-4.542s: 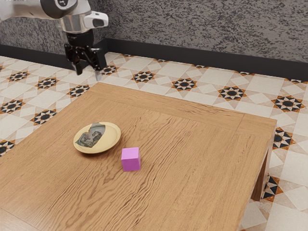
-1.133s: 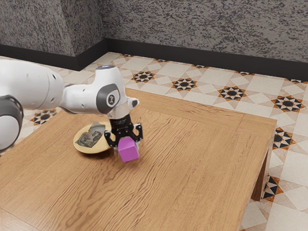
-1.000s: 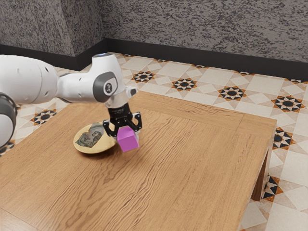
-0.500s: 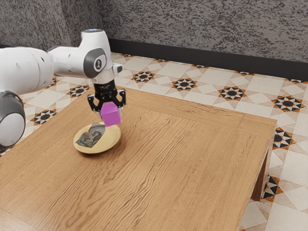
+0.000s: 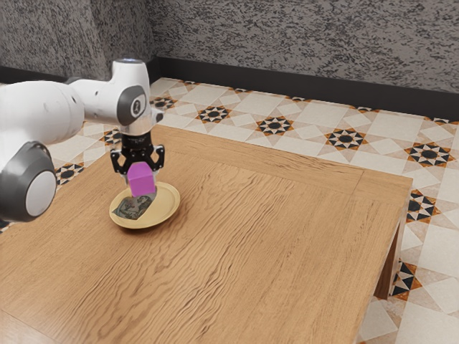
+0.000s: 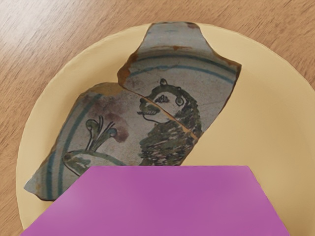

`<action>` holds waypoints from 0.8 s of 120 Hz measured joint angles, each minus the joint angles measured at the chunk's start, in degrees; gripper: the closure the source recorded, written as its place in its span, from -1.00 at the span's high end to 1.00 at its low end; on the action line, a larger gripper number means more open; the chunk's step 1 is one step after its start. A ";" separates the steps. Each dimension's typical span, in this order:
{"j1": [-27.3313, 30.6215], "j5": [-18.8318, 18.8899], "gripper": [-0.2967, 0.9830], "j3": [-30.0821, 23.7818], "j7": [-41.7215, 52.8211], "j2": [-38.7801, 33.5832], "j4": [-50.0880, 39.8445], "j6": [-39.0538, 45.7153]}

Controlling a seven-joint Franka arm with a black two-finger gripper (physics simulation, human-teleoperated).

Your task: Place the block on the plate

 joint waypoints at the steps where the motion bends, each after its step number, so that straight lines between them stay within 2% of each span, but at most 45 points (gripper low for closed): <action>1: 0.05 -0.07 0.17 -0.01 0.04 0.24 0.20 0.00; 52: 1.89 -1.86 0.18 -0.84 2.10 5.01 1.90 0.53; 75: 1.95 -1.97 0.37 -0.85 3.38 5.02 2.02 1.05; 96: 1.89 -1.53 0.46 -0.49 4.27 3.16 3.94 0.75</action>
